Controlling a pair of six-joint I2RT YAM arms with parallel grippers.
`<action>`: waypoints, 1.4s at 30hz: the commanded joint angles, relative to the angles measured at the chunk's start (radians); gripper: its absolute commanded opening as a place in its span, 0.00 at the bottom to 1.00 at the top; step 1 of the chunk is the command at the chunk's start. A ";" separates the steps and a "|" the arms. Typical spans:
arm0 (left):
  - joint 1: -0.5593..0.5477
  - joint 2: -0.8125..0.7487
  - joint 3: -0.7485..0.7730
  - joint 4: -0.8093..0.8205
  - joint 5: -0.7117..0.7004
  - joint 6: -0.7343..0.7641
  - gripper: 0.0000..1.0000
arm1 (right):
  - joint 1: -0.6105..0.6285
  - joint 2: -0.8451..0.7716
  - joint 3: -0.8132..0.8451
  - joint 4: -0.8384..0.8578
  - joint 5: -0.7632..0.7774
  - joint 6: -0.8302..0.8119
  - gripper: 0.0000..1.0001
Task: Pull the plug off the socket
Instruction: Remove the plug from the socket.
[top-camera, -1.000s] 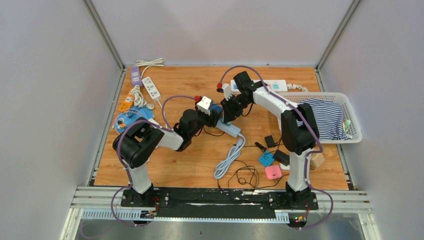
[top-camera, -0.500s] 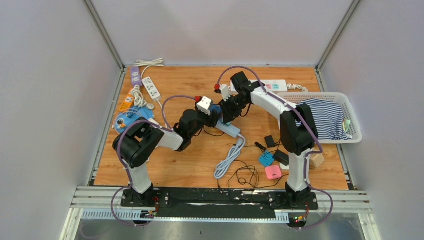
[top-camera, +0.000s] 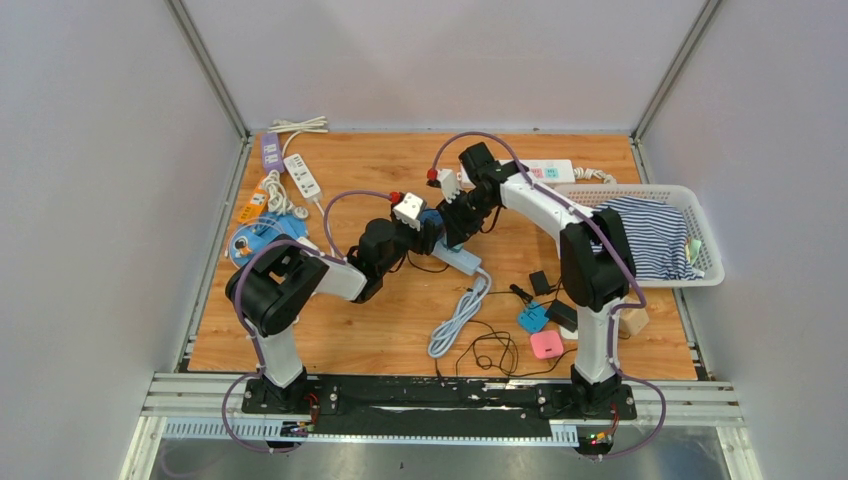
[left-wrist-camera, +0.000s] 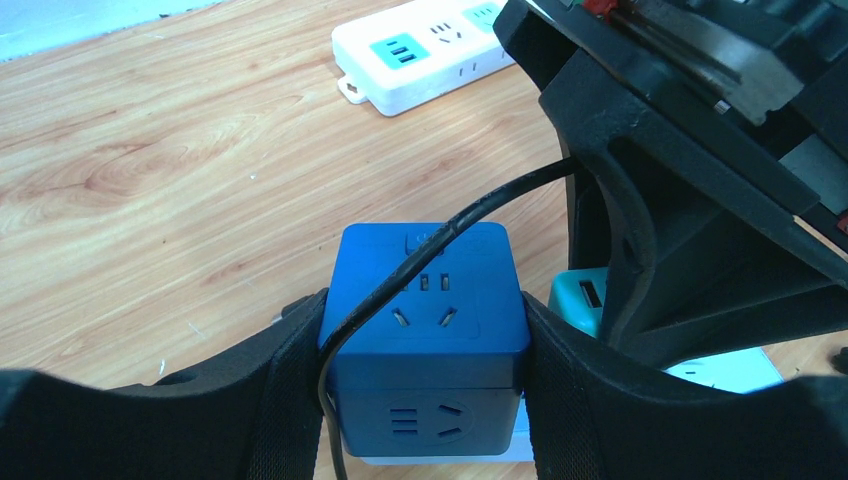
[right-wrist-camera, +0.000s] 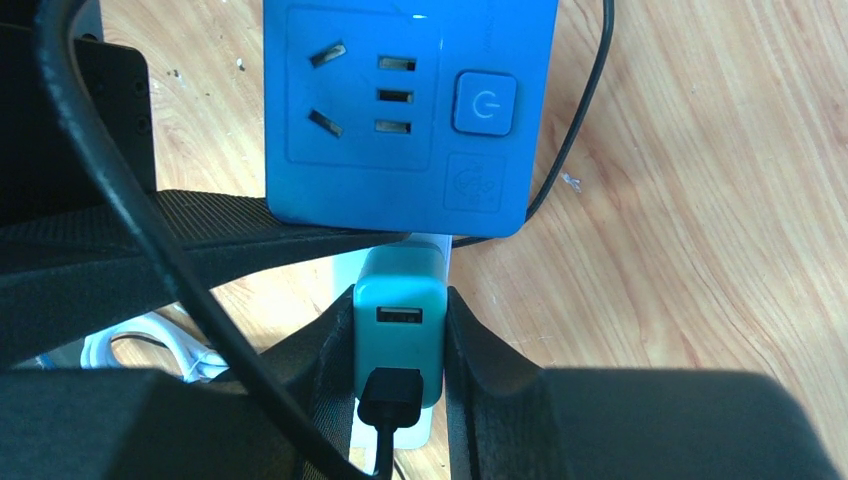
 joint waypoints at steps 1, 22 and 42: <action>-0.034 0.036 -0.004 -0.100 0.093 0.011 0.00 | 0.023 -0.062 0.089 0.068 -0.376 -0.030 0.00; -0.034 0.038 -0.003 -0.103 0.098 0.010 0.00 | -0.008 -0.091 0.077 0.118 -0.259 0.038 0.00; -0.035 0.041 0.000 -0.108 0.096 0.014 0.00 | 0.017 -0.071 0.123 0.074 -0.238 0.028 0.00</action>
